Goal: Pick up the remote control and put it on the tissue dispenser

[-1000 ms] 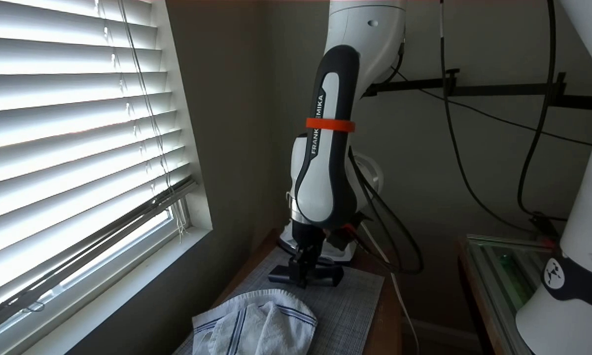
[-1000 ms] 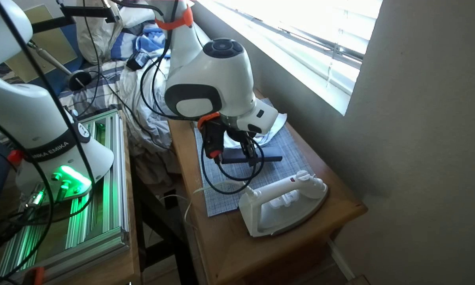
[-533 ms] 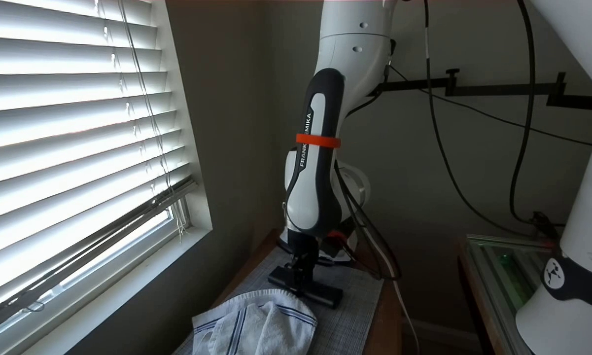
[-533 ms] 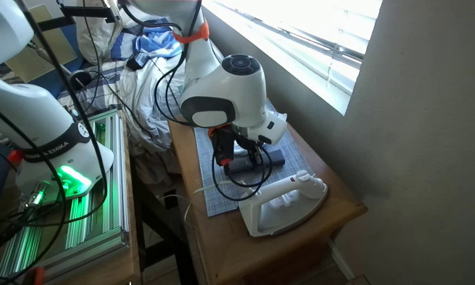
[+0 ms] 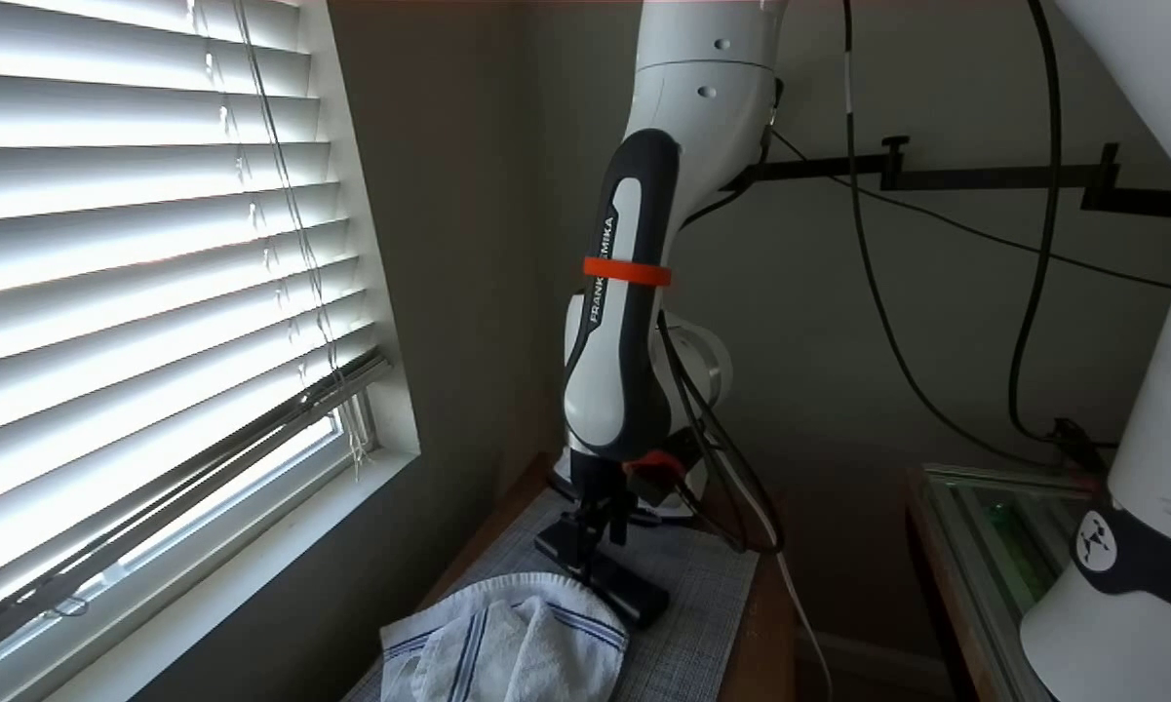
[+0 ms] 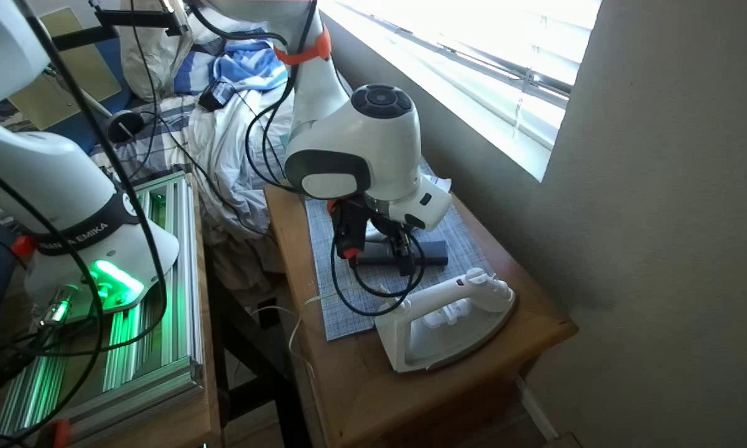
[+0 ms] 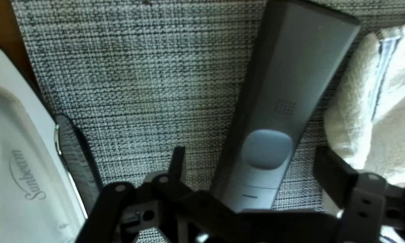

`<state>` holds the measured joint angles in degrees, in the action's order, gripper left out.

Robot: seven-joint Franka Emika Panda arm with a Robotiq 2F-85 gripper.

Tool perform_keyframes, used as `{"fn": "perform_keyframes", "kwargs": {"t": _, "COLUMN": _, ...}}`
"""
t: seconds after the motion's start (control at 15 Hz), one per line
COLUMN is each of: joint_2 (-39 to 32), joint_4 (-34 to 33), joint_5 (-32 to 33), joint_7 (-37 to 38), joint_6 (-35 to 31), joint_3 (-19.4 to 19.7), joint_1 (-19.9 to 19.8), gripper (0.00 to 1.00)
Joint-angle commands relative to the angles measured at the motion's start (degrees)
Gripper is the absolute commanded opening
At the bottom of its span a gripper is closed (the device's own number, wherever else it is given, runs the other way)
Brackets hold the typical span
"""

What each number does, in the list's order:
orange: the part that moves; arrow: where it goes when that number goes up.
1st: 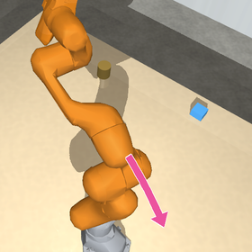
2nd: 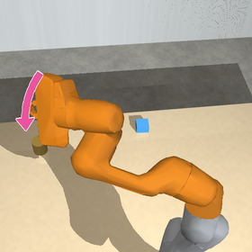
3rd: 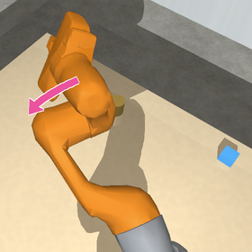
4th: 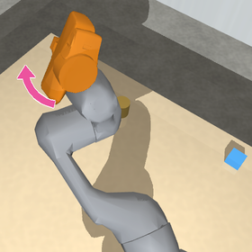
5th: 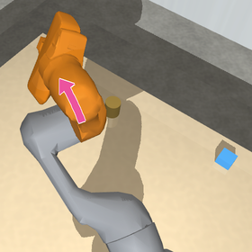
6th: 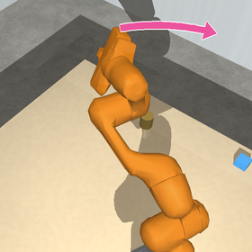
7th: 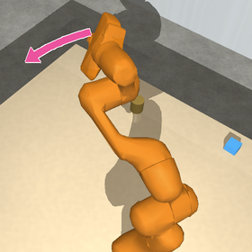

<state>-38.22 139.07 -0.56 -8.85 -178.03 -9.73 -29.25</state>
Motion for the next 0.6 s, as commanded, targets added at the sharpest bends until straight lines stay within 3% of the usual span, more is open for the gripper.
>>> {"fn": "perform_keyframes", "kwargs": {"t": 0.0, "joint_2": 1.36, "joint_4": 2.80, "joint_5": -3.43, "joint_7": 3.09, "joint_6": -0.94, "joint_3": -2.45, "joint_1": -1.15, "gripper": 0.99}}
{"fn": "perform_keyframes", "kwargs": {"t": 0.13, "joint_2": 0.69, "joint_4": 3.09, "joint_5": -4.34, "joint_7": 3.76, "joint_6": -2.71, "joint_3": -3.63, "joint_1": -1.80, "gripper": 1.00}}
{"fn": "perform_keyframes", "kwargs": {"t": 0.53, "joint_2": -0.35, "joint_4": 2.78, "joint_5": -4.23, "joint_7": 9.33, "joint_6": -9.29, "joint_3": -0.85, "joint_1": 0.99, "gripper": 1.00}}
